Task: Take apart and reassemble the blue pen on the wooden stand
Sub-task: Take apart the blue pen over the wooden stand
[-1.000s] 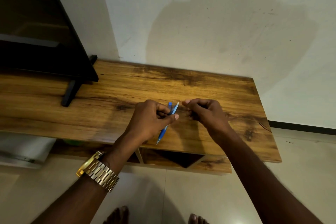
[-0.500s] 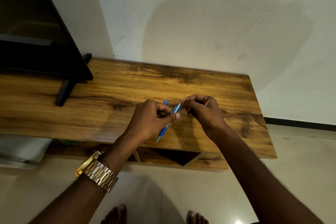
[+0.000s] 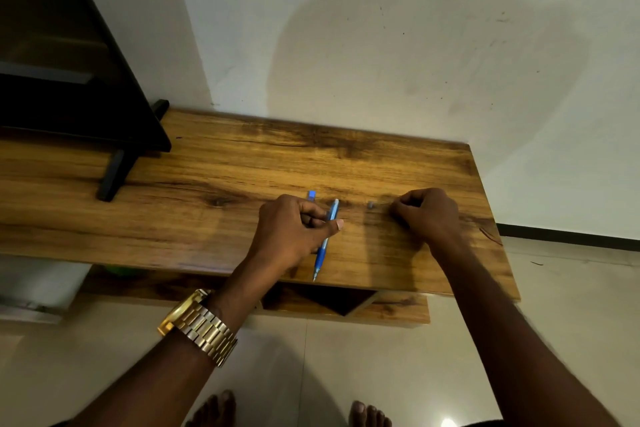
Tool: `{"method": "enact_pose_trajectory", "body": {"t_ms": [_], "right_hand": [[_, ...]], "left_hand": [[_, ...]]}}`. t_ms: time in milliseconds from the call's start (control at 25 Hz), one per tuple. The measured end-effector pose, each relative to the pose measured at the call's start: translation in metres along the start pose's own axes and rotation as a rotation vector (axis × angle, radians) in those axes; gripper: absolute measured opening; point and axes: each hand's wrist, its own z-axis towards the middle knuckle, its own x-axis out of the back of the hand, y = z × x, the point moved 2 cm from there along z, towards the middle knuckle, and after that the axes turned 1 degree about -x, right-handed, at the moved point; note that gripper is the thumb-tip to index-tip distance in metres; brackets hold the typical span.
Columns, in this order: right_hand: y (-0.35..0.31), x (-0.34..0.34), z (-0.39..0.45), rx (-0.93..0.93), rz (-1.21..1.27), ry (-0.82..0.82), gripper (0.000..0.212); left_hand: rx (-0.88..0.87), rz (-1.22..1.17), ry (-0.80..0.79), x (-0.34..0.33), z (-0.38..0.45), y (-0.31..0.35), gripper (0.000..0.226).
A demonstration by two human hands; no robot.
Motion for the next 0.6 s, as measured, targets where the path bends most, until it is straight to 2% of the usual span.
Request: {"method": "enact_pose_trajectory", "body": {"t_ms": [120, 360, 600], "right_hand": [[-0.001, 0.000, 0.001, 0.035, -0.020, 0.030, 0.014], [-0.003, 0.010, -0.001, -0.020, 0.236, 0.230, 0.027], [-0.008, 0.012, -0.006, 0.001, 0.250, 0.219, 0.025]], "left_hand": [[0.017, -0.006, 0.011, -0.011, 0.003, 0.004, 0.025], [0.012, 0.102, 0.067, -0.031, 0.010, 0.001, 0.025], [0.006, 0.245, 0.092, -0.045, 0.021, 0.001, 0.025]]}}
